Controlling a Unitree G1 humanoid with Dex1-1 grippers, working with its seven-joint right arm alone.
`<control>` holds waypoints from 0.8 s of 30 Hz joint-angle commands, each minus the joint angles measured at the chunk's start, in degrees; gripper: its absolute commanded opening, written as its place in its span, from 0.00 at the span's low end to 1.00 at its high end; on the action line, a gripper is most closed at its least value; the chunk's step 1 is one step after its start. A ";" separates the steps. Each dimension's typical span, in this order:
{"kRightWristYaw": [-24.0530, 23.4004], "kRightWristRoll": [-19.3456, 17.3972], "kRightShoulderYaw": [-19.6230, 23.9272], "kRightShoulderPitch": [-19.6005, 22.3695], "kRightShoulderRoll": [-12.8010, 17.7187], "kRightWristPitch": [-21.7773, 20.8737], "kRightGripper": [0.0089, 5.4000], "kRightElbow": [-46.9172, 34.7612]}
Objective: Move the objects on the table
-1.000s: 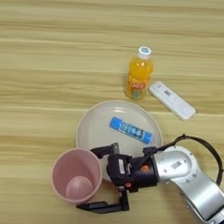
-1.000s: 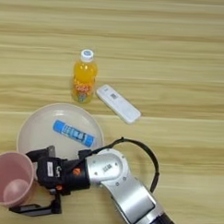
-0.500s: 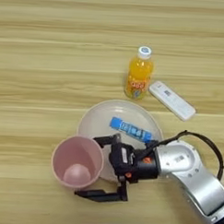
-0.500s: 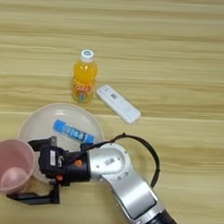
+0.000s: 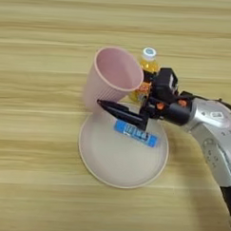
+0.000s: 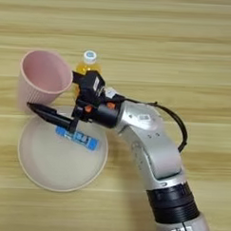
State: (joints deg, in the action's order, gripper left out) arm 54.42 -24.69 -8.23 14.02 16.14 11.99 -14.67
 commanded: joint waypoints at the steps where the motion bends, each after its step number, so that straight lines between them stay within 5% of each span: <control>1: 0.10 -2.73 3.20 3.63 2.52 0.87 0.79 -1.67; 14: 9.04 1.47 1.25 -0.66 8.56 -1.85 0.79 3.24; 19: 10.90 6.15 -1.95 -2.18 8.99 -5.71 0.79 6.92; 24: 12.26 6.94 -3.46 -3.67 9.09 -6.52 0.79 7.20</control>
